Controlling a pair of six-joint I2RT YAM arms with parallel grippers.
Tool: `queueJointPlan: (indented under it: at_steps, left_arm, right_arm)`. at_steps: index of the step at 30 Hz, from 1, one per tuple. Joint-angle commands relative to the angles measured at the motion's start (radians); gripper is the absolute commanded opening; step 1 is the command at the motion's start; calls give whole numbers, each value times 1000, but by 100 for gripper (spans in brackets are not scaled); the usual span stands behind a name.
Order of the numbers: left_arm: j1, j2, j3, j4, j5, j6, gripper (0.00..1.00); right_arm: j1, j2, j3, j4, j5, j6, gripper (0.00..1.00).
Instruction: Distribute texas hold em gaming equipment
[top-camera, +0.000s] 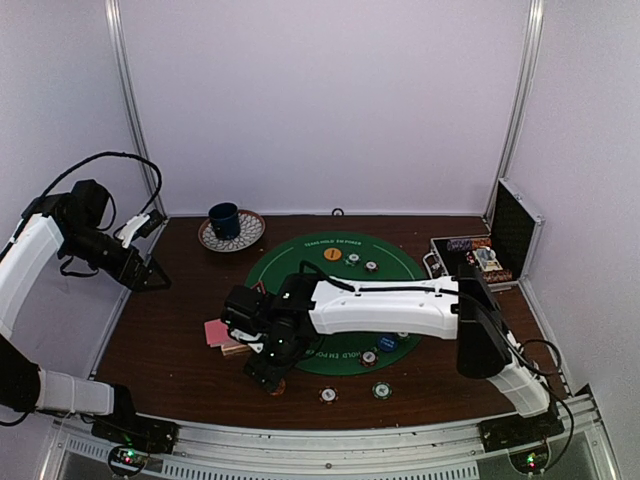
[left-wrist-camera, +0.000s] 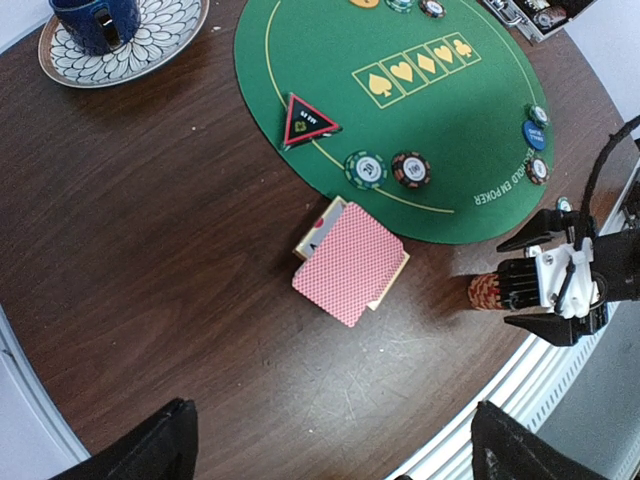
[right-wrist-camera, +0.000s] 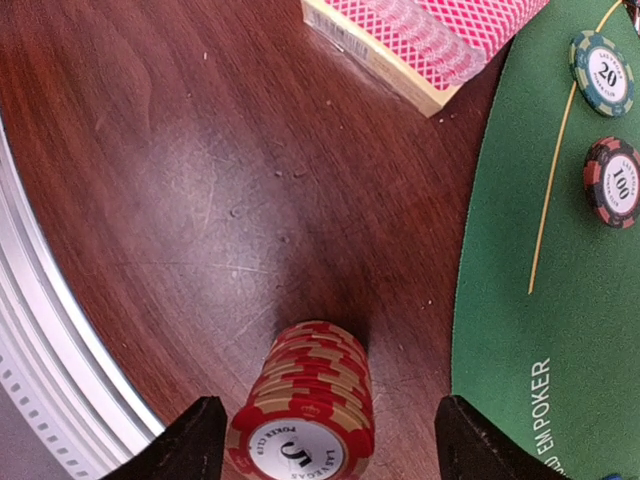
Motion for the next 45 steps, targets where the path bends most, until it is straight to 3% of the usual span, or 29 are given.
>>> queueJointPlan:
  at_steps: [1, 9, 18, 35, 45]
  left_arm:
    - [7, -13, 31, 6, 0, 21, 98]
    - [7, -9, 30, 6, -3, 22, 98]
    - [7, -11, 28, 5, -5, 23, 98]
    - [7, -6, 38, -17, 4, 34, 98]
    - [7, -4, 44, -18, -5, 38, 98]
  right_arm:
    - [-3, 17, 26, 8, -22, -7, 75]
    - [-3, 22, 24, 12, -32, -4, 64]
    - [-5, 10, 32, 8, -29, -5, 44]
    - [-40, -108, 95, -73, 51, -23, 42]
    - [-280, -167, 43, -88, 122, -44, 37]
